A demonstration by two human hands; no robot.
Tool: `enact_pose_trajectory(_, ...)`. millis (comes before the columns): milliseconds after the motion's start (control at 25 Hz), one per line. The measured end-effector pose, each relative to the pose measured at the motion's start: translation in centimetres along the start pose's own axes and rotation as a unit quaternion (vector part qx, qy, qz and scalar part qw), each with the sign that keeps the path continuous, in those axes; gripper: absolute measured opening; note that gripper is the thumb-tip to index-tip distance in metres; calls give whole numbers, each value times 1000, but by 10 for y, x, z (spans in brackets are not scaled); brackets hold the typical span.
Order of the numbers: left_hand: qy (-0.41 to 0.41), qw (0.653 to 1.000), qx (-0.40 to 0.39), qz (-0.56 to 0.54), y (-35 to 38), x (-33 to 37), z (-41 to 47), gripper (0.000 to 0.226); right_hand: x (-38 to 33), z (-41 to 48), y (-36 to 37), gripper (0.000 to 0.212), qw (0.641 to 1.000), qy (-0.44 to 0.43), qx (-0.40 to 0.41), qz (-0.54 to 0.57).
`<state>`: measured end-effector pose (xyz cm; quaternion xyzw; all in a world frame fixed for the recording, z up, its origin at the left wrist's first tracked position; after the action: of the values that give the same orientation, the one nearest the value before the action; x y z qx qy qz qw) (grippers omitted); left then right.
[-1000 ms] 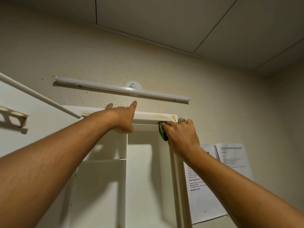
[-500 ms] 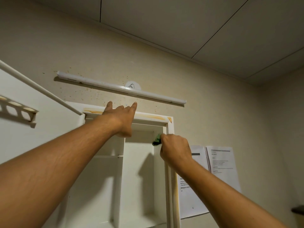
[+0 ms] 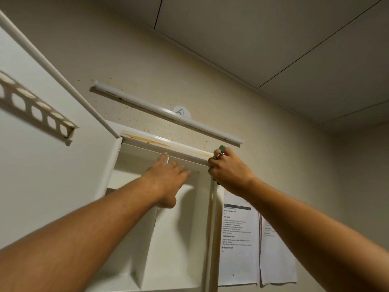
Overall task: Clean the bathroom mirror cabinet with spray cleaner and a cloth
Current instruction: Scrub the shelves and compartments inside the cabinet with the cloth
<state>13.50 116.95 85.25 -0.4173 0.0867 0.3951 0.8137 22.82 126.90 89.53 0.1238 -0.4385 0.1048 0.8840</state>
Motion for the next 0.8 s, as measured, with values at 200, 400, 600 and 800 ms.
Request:
enact_pose_trajectory(200,-13,1000,-22,4,26,-7,-4,88,-19,-10,19,17,999,12,-38,12)
enact_pose_trajectory(400,-24,999,-37,1,29,-10,-2,90,-1,-5,12,18,1000,-10,-18,12)
enact_pose_trajectory(600,-30,999,-35,25,35,-11,-3,94,-7,-2,17,23,999,21,-33,22)
enact_pose_trajectory(800,-40,998,-34,33,40,-8,-4,94,-9,0,17,17,994,52,-37,88)
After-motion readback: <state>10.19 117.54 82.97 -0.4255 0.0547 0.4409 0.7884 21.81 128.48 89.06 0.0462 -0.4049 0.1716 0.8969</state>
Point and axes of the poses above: each hand's wrist, its own z-axis towards the middle knuckle, its own y-axis out of the palm, x = y × z, the point moved 7 cm from there along z, towards the middle knuckle, and after that the axes turned 6 degrees about -z, right-handed, at the moved point
